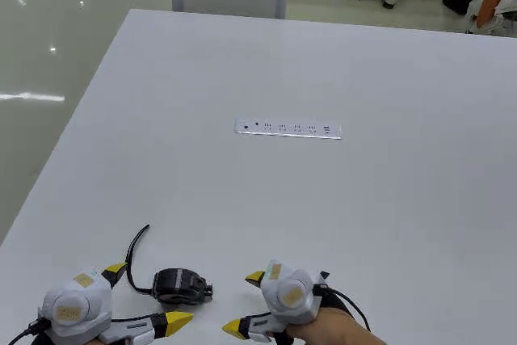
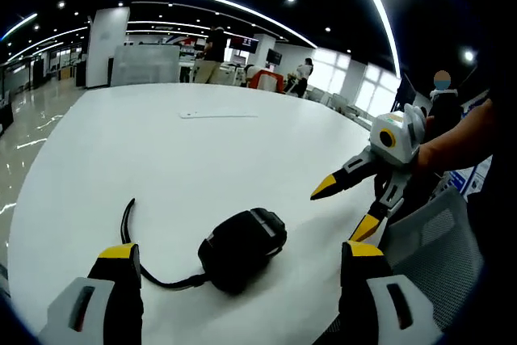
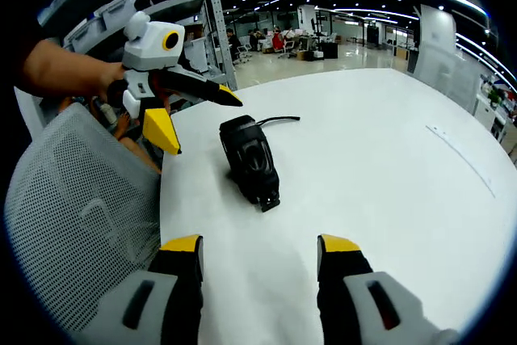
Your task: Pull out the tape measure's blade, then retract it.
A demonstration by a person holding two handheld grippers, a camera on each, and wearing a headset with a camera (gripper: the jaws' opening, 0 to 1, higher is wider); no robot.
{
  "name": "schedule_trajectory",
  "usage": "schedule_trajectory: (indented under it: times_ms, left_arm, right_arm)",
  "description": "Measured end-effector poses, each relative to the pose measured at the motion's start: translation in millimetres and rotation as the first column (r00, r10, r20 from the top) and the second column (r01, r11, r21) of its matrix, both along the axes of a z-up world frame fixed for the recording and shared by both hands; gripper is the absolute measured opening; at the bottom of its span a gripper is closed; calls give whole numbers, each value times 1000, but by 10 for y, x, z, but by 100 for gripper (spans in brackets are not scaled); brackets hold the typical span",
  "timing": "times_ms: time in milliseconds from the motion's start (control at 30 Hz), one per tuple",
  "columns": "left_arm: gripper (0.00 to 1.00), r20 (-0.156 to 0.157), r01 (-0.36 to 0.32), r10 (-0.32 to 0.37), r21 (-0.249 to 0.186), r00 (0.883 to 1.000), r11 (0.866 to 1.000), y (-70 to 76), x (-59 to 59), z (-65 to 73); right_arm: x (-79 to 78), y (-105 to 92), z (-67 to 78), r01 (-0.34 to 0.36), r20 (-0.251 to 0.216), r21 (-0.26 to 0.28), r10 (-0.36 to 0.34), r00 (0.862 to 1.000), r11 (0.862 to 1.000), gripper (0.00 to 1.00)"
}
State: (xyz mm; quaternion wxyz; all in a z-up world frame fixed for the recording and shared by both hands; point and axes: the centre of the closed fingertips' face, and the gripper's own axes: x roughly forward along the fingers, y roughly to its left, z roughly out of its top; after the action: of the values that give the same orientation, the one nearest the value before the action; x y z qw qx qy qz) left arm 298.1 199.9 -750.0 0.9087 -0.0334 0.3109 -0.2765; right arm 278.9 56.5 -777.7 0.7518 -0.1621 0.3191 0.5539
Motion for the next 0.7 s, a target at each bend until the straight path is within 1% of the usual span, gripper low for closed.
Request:
schedule_trajectory:
  times_ms: [33,67,100,167,200,267,300,333,367,400,433,467,500,567,600,667,700]
  left_arm:
    - [100,-25,1,-1,-4,1000,1000,24,-19,-11]
    - [100,-27,3,-3,-4,1000,1000,36,-24,-11]
    - [100,-16,14,-14,3,1000,1000,42,-38,19]
    - [100,-12,30,-30,19,999,999,60,-60,16]
    - [100,-5,50,-50,33,999,998,70,-90,18]
    - [100,8,64,-64,42,998,997,97,-121,22]
    - [100,17,67,-68,46,998,997,102,-142,61]
    - [100,21,68,-69,45,997,997,113,-157,73]
    - [100,35,73,-74,37,997,997,111,-180,105]
    - [100,41,92,-93,13,995,996,70,-213,125]
    - [100,32,101,-101,10,994,995,71,-247,106]
    - [100,28,102,-103,26,994,994,82,-272,72]
    - [100,32,108,-110,42,993,993,91,-286,59]
    - [100,26,97,-98,28,995,995,136,-300,45]
    - [100,21,79,-79,18,997,997,165,-294,46]
    - [100,38,55,-56,29,998,998,220,-273,70]
    - [100,37,50,-50,20,998,999,252,-275,77]
  right_arm:
    - [-21,-102,15,10,9,-3,-10,1000,1000,57]
    - [-27,-170,24,18,17,-4,-18,1000,1000,58]
    - [-43,-271,57,32,23,2,-32,999,999,59]
    - [-79,-393,117,39,33,8,-39,999,999,65]
    - [-97,-483,169,52,39,18,-53,998,998,67]
    - [-87,-604,214,76,50,29,-77,996,997,69]
    - [-67,-699,246,100,59,36,-102,993,994,69]
    - [-57,-755,272,121,55,48,-124,991,991,70]
    - [-45,-848,290,144,56,53,-147,988,988,70]
    - [-37,-920,287,157,59,44,-160,985,987,69]
    - [-50,-980,289,161,57,42,-163,985,986,68]
    - [-61,-1047,299,169,54,49,-171,984,984,69]
    - [-68,-1098,299,172,55,46,-175,983,984,70]
    - [-84,-1226,313,183,58,43,-185,981,982,71]
    - [-88,-1275,323,188,57,45,-191,980,981,73]
    - [-87,-1393,359,204,59,46,-207,977,978,76]
    - [-80,-1467,387,217,61,47,-220,974,975,77]
